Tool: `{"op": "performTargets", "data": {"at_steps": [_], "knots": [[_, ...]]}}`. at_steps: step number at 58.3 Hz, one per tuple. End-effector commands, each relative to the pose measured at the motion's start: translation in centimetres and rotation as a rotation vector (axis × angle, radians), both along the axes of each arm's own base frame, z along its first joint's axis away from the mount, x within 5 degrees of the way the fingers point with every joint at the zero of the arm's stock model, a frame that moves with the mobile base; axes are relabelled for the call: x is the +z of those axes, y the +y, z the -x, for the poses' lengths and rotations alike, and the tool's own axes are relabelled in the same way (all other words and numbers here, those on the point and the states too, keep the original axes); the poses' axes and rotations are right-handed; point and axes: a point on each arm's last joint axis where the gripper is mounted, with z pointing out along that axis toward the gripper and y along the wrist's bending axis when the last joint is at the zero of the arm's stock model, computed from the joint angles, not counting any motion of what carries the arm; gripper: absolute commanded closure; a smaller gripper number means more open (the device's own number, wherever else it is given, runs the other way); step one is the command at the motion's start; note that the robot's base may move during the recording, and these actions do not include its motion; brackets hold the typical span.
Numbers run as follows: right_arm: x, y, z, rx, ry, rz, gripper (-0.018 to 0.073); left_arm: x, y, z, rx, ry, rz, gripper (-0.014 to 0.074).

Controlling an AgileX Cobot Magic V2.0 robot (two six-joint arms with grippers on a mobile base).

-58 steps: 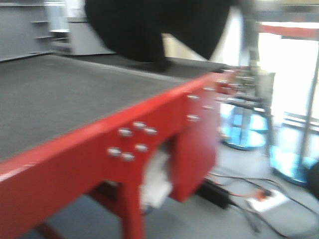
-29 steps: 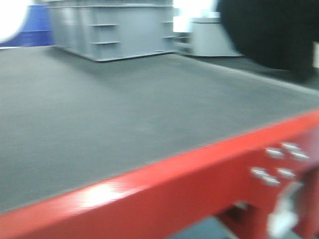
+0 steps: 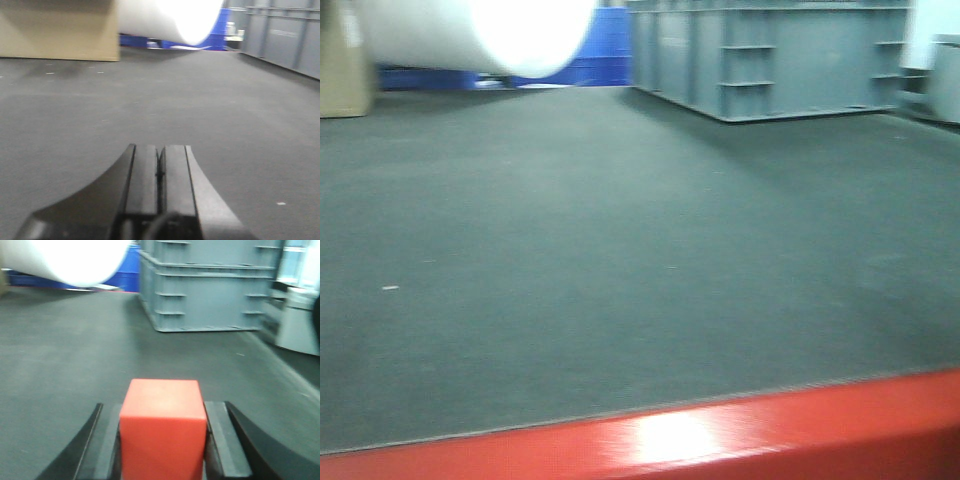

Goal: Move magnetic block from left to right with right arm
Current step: 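Turn the base toward the second dark carpeted table, then stop the base at the second table edge, cube held in right gripper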

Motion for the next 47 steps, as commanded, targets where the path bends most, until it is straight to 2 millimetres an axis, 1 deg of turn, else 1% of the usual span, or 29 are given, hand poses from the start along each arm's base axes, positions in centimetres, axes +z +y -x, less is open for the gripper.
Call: {"op": "performTargets", "data": {"at_steps": [1,47], "knots": [[1.73,-0.07,-0.04,-0.009,-0.106,-0.005,0.0306,0.5,0.01,0.07,0.001,-0.077,0.004,0.0713],[1.73,-0.07,-0.04,-0.009,-0.106,-0.005,0.0306,0.5,0.01,0.07,0.001,-0.077,0.004,0.0713]]}}
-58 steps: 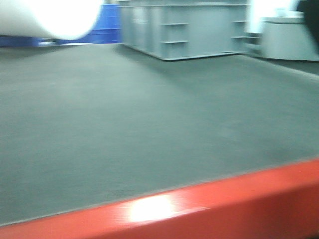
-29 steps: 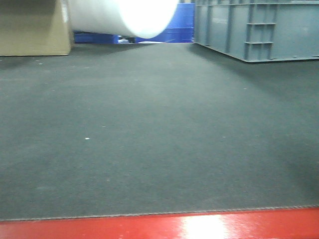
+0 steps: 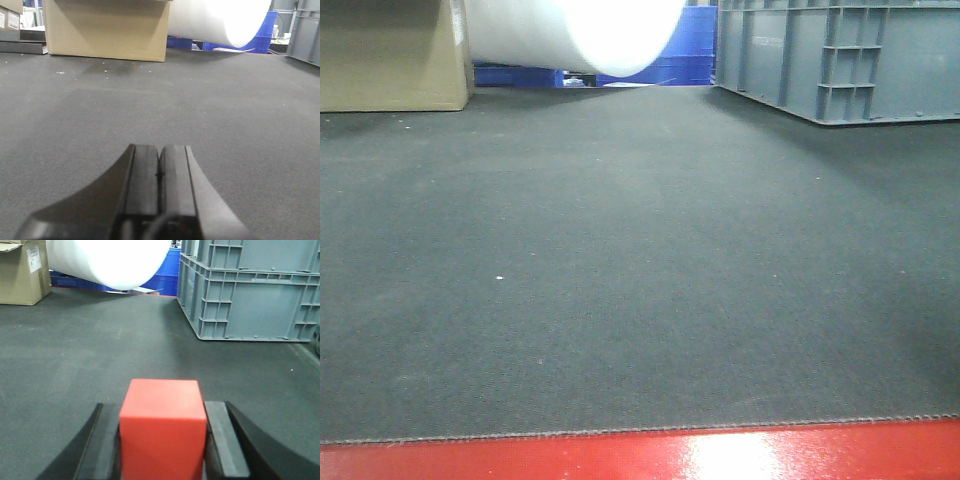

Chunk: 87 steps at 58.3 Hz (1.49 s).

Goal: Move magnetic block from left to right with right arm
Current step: 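Stop the base at the second table edge, cube held in right gripper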

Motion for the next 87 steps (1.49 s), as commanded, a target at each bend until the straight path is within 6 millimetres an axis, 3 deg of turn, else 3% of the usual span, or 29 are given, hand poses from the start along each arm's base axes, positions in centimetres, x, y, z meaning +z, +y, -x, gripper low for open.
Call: {"op": "performTargets", "data": {"at_steps": [1,65,75,87], "knots": [[1.7,-0.1,0.0,-0.009,-0.106,-0.005,0.0306,0.5,0.0,0.1,0.001,-0.077,0.004,0.0713],[1.9,-0.1,-0.1,-0.01,-0.118,-0.006,0.0306,0.5,0.0,0.1,0.001,-0.077,0.004,0.0713],[2.3,0.1,-1.0,0.004,0.057,0.01,0.0306,0.5,0.0,0.1,0.001,-0.077,0.004,0.0713],[3.7,0.5,-4.5,0.017,0.293,0.028,0.0306,0.5,0.0,0.1,0.001,-0.077,0.004,0.0713]]}}
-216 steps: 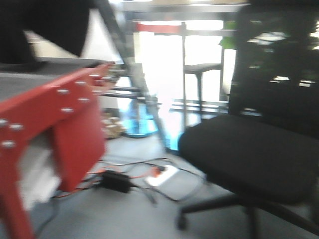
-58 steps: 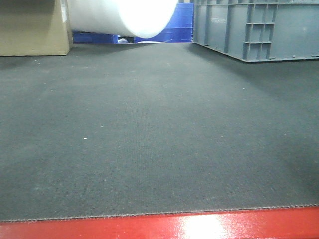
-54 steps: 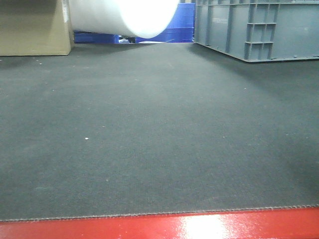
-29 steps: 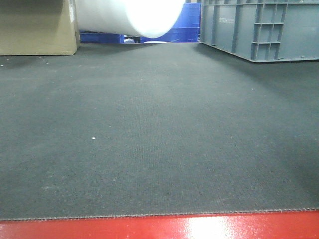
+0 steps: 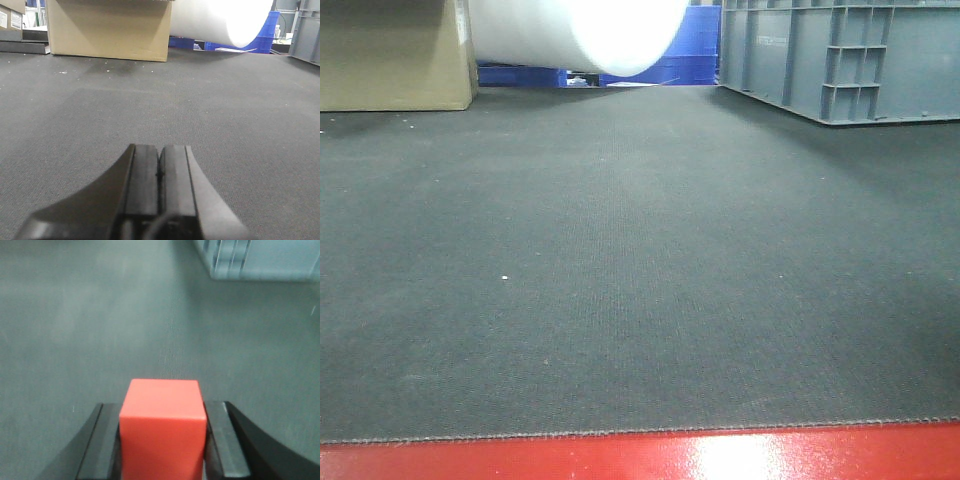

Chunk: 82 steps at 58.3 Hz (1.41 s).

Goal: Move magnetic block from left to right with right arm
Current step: 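Stop the base at the second table edge, cube held in right gripper, then lower the red cube onto the carpet with the right gripper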

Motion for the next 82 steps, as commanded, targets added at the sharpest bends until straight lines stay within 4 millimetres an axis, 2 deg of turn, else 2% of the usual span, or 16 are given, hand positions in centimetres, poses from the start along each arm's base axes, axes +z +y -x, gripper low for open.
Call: {"op": "performTargets", "data": {"at_steps": [1,6,16,25,42,55,61,73,82], "knots": [[2.1,0.1,-1.9,0.0,0.003,0.003,0.0306,0.5,0.0,0.1,0.001,-0.077,0.004,0.0713],[2.5,0.4,-3.5,0.008,0.11,-0.002,0.0306,0.5,0.0,0.1,0.001,-0.077,0.004,0.0713],[1.7,1.0,-7.3,0.022,0.33,-0.006,0.0306,0.5,0.0,0.1,0.001,-0.077,0.004,0.0713],[0.3,2.8,-11.0,0.063,0.54,-0.018,0.0306,0.5,0.0,0.1,0.001,-0.077,0.004,0.0713],[-1.7,9.8,-16.9,0.048,0.839,-0.048,0.0306,0.5,0.0,0.1,0.001,-0.077,0.004,0.0713],[-2.5,15.5,-20.4,0.001,0.922,-0.087,0.0306,0.5,0.0,0.1,0.001,-0.077,0.004,0.0713],[-3.1,18.1,-21.2,0.036,0.956,-0.05,0.0306,0.5,0.0,0.1,0.001,-0.077,0.004,0.0713],[-4.4,22.7,-21.6,0.1,1.008,0.011,0.0306,0.5,0.0,0.1,0.001,-0.077,0.004,0.0713],[-5.7,24.9,-21.7,0.059,1.057,-0.01,0.0306,0.5,0.0,0.1,0.001,-0.077,0.004,0.0713]]}}
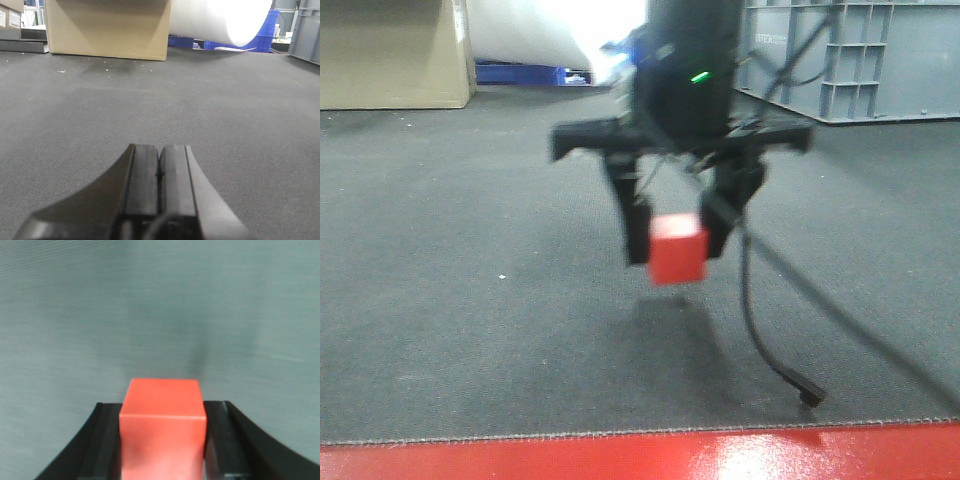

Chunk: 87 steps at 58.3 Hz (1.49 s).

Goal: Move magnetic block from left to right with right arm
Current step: 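Lower the red cube onto the carpet with the right gripper, then open the right gripper and lift it away from the cube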

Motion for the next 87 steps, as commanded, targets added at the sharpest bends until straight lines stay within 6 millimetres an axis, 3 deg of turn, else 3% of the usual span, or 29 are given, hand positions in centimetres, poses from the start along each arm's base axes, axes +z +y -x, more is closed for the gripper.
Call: {"op": "performTargets", "data": {"at_steps": [1,12,31,46,55,70,87], "knots": [[2.4,0.8,0.2,-0.039,-0.04,-0.046,0.0306,0.5,0.0,0.1,0.001,-0.077,0.003,0.0713],[1.2,1.9,0.6,-0.042,-0.008,-0.041,0.0306,0.5,0.0,0.1,0.001,-0.077,0.003,0.0713],[1.2,2.1,0.7,-0.049,0.005,-0.064,0.0288,0.5,0.0,0.1,0.001,-0.077,0.003,0.0713],[1.4,2.1,0.7,-0.114,0.009,-0.078,-0.0055,0.5,0.0,0.1,0.001,-0.077,0.003,0.0713],[2.6,1.9,0.9,-0.113,-0.025,-0.106,-0.0078,0.5,0.0,0.1,0.001,-0.077,0.003,0.0713],[6.6,0.5,1.9,-0.034,-0.131,-0.118,-0.0072,0.5,0.0,0.1,0.001,-0.077,0.003,0.0713],[10.5,-3.7,4.5,0.094,-0.316,-0.16,-0.0072,0.5,0.0,0.1,0.001,-0.077,0.003,0.0713]]}}
